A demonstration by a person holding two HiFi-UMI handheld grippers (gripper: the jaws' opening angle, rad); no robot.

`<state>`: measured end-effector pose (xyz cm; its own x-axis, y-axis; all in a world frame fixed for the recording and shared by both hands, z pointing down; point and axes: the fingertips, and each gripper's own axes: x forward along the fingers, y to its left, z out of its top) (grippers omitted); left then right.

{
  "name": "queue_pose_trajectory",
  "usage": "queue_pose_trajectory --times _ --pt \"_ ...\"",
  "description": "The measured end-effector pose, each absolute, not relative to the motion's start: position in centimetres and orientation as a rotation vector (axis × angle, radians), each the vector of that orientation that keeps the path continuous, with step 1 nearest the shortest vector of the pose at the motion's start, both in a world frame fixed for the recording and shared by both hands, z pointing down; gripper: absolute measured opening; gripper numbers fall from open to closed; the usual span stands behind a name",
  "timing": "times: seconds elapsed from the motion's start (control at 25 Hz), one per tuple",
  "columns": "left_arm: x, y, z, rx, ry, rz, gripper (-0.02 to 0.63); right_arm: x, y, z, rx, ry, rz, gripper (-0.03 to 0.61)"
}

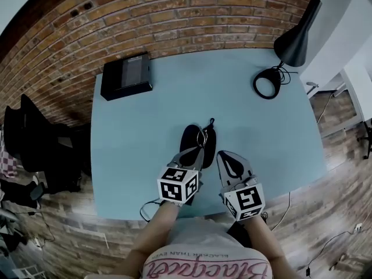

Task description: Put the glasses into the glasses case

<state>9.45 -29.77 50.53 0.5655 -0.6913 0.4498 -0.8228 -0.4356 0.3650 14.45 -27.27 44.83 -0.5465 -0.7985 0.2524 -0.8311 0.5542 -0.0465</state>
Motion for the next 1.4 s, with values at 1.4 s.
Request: queue_pose_trajectory --times 1.4 --pt "12.4 -33.1 60.2 1.991 -1.104 0.494 0.069 15.8 -29.8 49.6 1.293 -2.540 0.393 0.011"
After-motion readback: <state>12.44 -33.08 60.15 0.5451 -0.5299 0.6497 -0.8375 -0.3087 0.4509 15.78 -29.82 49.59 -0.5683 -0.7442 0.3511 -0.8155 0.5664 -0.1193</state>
